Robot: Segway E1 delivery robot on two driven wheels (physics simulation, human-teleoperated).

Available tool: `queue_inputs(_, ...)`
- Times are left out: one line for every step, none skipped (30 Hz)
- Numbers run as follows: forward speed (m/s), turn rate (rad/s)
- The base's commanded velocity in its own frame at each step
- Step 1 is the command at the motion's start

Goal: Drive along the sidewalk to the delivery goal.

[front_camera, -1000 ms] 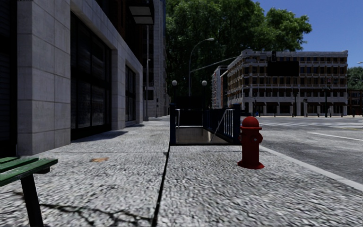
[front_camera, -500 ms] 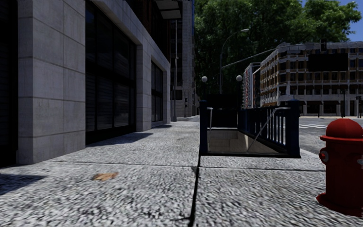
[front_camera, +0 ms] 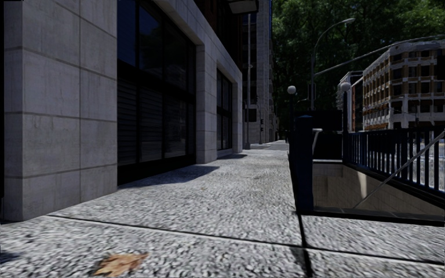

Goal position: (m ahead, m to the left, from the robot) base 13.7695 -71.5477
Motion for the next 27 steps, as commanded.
queue_inputs(2.00, 0.00)
queue_inputs(2.00, 0.00)
queue_inputs(2.00, 0.00)
queue_inputs(2.00, 0.00)
queue_inputs(2.00, 0.00)
queue_inputs(2.00, 0.00)
queue_inputs(2.00, 0.00)
queue_inputs(2.00, 0.00)
queue_inputs(2.00, 0.00)
queue_inputs(2.00, 0.00)
queue_inputs(2.00, -0.11)
queue_inputs(2.00, -0.11)
queue_inputs(2.00, -0.30)
queue_inputs(2.00, -0.36)
queue_inputs(2.00, -0.37)
queue_inputs(2.00, -0.37)
queue_inputs(2.00, -0.37)
queue_inputs(2.00, -0.26)
queue_inputs(2.00, -0.02)
queue_inputs(2.00, 0.00)
queue_inputs(2.00, 0.00)
queue_inputs(2.00, 0.00)
queue_inputs(2.00, 0.00)
queue_inputs(2.00, 0.00)
queue_inputs(2.00, 0.00)
queue_inputs(2.00, 0.00)
queue_inputs(2.00, 0.00)
